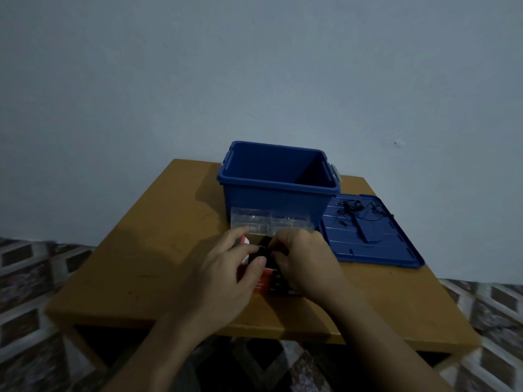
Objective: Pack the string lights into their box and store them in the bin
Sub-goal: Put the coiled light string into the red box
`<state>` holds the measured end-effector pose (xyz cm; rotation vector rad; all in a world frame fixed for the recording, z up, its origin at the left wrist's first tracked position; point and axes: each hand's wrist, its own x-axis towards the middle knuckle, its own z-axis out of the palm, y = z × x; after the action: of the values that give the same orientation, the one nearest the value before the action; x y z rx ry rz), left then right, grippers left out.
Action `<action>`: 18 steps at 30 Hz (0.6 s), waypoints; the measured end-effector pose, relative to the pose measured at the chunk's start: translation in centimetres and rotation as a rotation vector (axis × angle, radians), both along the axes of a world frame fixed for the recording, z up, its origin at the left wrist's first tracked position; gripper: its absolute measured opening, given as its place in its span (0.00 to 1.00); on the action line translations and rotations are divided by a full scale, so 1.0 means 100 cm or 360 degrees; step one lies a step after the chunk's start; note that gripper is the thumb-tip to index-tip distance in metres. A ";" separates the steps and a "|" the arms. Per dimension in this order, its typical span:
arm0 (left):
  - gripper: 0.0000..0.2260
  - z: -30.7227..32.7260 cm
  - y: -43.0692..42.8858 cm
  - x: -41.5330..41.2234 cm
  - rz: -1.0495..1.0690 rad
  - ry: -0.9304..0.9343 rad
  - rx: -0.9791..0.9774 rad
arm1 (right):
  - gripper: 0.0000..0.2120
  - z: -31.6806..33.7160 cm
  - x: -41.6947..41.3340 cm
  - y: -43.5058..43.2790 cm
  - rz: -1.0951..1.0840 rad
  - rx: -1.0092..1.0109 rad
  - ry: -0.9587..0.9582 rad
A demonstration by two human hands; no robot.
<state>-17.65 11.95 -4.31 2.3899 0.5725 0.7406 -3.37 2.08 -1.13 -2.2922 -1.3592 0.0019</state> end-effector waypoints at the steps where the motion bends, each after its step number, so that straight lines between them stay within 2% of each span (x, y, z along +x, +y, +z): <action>1: 0.18 0.000 0.000 -0.001 -0.0015 0.0007 -0.0017 | 0.05 0.001 0.000 0.001 -0.0006 -0.0018 -0.0016; 10: 0.22 0.002 0.008 -0.010 -0.0143 -0.0050 -0.0360 | 0.08 0.000 0.000 0.003 0.0033 -0.0104 -0.0012; 14: 0.23 0.002 0.009 -0.011 -0.0146 -0.0180 -0.0567 | 0.09 0.007 0.000 -0.010 0.0051 0.0120 0.0128; 18: 0.12 0.012 0.009 -0.008 -0.0048 -0.0318 -0.0607 | 0.08 0.011 0.009 -0.028 -0.0072 0.0429 0.0337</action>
<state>-18.46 12.82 -3.09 1.9453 0.5382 0.7691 -2.44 -0.70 -0.08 -2.0338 -1.1265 0.0429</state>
